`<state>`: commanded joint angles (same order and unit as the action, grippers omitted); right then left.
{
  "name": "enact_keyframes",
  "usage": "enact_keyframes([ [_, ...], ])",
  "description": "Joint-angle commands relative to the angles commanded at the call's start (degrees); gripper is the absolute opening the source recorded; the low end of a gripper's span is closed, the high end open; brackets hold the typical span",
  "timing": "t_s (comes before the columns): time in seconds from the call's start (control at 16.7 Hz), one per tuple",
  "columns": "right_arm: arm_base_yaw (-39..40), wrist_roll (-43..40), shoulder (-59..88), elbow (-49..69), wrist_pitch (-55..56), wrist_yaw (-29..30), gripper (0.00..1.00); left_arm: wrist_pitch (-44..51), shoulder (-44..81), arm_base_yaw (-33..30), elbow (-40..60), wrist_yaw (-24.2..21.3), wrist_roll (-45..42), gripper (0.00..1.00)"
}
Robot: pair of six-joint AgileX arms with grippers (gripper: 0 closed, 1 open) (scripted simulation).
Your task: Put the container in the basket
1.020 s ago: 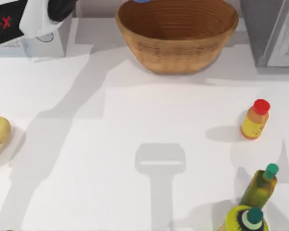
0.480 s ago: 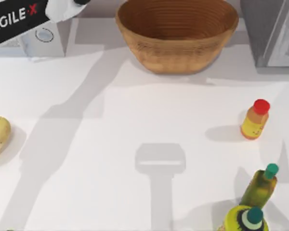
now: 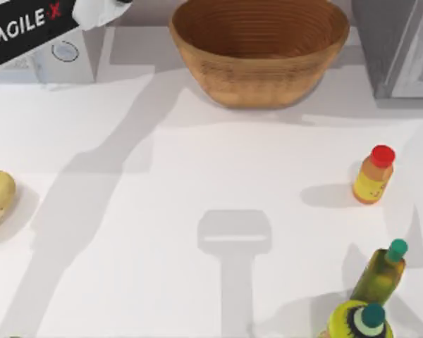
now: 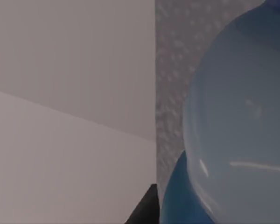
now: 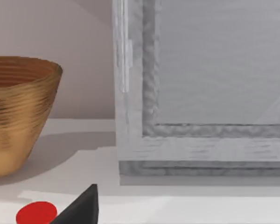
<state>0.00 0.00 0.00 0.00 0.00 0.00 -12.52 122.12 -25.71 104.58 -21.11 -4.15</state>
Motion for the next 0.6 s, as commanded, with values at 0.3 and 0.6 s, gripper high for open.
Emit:
enact_keyframes([
  [0.3,0.0,0.0,0.0,0.0,0.0,0.0,1.0,0.3,6.1,-0.8,4.7,0.9,0.2,0.0],
  [0.6,0.0,0.0,0.0,0.0,0.0,0.0,1.0,0.1,10.9,-1.6,9.3,1.6,0.4,0.0],
])
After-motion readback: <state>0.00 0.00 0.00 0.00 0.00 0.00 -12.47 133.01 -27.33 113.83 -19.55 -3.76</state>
